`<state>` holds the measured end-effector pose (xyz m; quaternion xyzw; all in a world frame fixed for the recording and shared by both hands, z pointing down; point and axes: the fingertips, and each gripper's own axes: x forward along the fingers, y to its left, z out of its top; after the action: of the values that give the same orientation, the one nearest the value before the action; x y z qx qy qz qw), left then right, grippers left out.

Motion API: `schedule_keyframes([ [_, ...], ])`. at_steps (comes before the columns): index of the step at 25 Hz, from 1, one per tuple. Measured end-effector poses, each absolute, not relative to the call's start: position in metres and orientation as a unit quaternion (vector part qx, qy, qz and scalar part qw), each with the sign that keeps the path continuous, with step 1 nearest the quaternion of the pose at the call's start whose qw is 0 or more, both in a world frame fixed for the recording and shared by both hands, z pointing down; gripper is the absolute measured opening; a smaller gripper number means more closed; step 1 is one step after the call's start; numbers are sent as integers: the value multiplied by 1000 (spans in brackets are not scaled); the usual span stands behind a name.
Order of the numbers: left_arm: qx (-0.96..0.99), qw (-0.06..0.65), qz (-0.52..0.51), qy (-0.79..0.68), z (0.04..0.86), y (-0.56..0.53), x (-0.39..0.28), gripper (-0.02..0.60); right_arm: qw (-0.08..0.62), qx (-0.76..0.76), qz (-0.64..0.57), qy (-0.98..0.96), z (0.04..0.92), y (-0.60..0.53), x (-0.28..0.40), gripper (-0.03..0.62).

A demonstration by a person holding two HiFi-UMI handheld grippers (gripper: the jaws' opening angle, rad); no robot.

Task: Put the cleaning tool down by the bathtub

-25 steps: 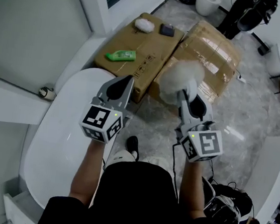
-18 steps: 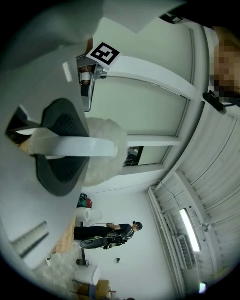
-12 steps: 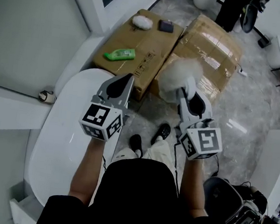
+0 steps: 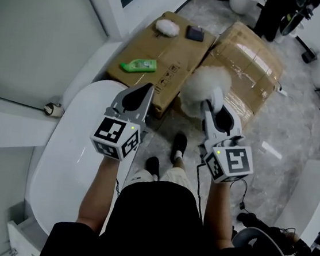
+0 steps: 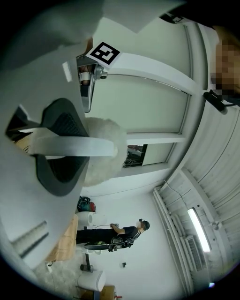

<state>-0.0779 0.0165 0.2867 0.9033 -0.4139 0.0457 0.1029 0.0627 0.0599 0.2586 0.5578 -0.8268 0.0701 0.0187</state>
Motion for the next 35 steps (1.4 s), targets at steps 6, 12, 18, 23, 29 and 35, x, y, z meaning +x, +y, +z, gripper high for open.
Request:
schedule_keyframes([
  [6,892,112,46,-436,291,-28,-65,-3,27,537,78,-839,264,7,79,95],
  [12,879,113,50,-460,290,-71,-50,-3,36,510,93,-854,273,-48,91,95],
  [18,864,110,51,-489,287,-102,-39,-3,39,480,101,-871,279,-93,101,95],
  [23,851,107,60,-511,292,-117,-30,-3,45,452,107,-884,289,-119,106,95],
  [29,836,103,58,-536,292,-124,-21,-3,51,423,115,-898,301,-134,111,95],
  [35,825,115,66,-550,303,-122,-21,-3,60,406,132,-902,315,-144,108,95],
])
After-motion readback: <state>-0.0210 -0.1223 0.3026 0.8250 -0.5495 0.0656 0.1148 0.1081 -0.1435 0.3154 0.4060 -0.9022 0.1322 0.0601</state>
